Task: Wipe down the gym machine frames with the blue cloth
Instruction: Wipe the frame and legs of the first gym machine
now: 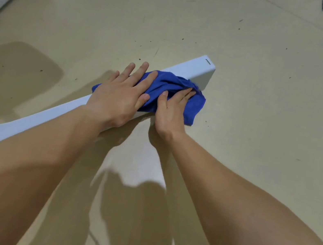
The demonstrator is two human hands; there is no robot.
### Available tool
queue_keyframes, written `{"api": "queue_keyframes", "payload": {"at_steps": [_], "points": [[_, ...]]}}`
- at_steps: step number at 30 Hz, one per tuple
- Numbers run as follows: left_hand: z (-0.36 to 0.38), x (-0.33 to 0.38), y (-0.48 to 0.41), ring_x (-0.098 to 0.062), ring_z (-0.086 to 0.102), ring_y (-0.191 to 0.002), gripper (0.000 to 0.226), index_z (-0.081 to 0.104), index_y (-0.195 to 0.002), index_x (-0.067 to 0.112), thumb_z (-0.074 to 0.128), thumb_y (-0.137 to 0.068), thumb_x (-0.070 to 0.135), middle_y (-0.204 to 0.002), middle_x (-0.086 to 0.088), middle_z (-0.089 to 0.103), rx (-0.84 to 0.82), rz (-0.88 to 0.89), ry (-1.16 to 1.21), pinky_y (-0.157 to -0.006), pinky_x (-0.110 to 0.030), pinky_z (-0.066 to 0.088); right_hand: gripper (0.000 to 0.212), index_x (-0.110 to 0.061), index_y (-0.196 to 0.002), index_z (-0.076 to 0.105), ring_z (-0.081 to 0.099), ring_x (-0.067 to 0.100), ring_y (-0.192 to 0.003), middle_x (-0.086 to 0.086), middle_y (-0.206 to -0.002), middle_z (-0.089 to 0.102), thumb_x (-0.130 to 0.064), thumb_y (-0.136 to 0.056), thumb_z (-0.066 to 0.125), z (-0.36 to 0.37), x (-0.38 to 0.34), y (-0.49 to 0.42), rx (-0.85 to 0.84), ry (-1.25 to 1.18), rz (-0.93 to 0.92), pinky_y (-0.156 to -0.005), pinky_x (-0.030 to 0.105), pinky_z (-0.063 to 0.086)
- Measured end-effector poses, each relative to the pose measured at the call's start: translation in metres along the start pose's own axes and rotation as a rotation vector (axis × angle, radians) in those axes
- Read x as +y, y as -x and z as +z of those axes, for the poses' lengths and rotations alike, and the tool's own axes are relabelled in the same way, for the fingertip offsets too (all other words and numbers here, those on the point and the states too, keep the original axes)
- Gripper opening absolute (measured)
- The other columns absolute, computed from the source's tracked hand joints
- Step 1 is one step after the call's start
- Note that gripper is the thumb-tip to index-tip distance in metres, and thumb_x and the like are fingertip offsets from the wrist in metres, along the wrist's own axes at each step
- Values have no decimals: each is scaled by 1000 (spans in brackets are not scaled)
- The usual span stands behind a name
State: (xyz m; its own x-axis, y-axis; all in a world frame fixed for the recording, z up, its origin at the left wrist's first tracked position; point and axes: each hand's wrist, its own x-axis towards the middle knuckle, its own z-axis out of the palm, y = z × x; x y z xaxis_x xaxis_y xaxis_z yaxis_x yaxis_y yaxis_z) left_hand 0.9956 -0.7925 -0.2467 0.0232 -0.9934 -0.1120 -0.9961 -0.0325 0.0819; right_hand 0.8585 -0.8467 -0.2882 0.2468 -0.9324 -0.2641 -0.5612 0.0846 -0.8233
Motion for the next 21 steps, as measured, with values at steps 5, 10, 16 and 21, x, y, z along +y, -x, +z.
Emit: {"api": "queue_keyframes", "payload": {"at_steps": [5,10,16,21], "points": [[4,-30,47,-24,2,-152,59,-3,-157,33,14,-102,47,-166,5,-6,7,-36,-40,-120,-43,16,74,1,-151,-19,-21,15,-149,11,-161,-25,-38,-106,24,37,-6,35,-38,-70,-50,-123,31,-9],[2,-10,17,-26,2,-153,58,-5,-157,31,11,-103,46,-166,2,-5,15,-50,-29,-121,-45,17,73,4,-150,-17,-15,18,-151,14,-163,-19,-41,-107,20,0,-15,-6,101,-30,3,-123,32,-6],[0,30,-45,-23,-2,-153,57,-6,-156,32,12,-105,46,-166,5,-9,13,-37,8,-122,-44,12,77,1,-152,-18,-17,17,-151,11,-163,-21,-47,-106,20,-51,10,-43,84,82,-24,-124,32,-5],[5,16,-5,-24,6,-152,57,2,-158,24,14,-105,43,-166,0,-1,61,-123,-12,-121,-42,17,73,-2,-156,2,-10,37,-151,25,-162,-7,-49,-102,17,-41,10,-24,191,717,-438,-124,46,2]]}}
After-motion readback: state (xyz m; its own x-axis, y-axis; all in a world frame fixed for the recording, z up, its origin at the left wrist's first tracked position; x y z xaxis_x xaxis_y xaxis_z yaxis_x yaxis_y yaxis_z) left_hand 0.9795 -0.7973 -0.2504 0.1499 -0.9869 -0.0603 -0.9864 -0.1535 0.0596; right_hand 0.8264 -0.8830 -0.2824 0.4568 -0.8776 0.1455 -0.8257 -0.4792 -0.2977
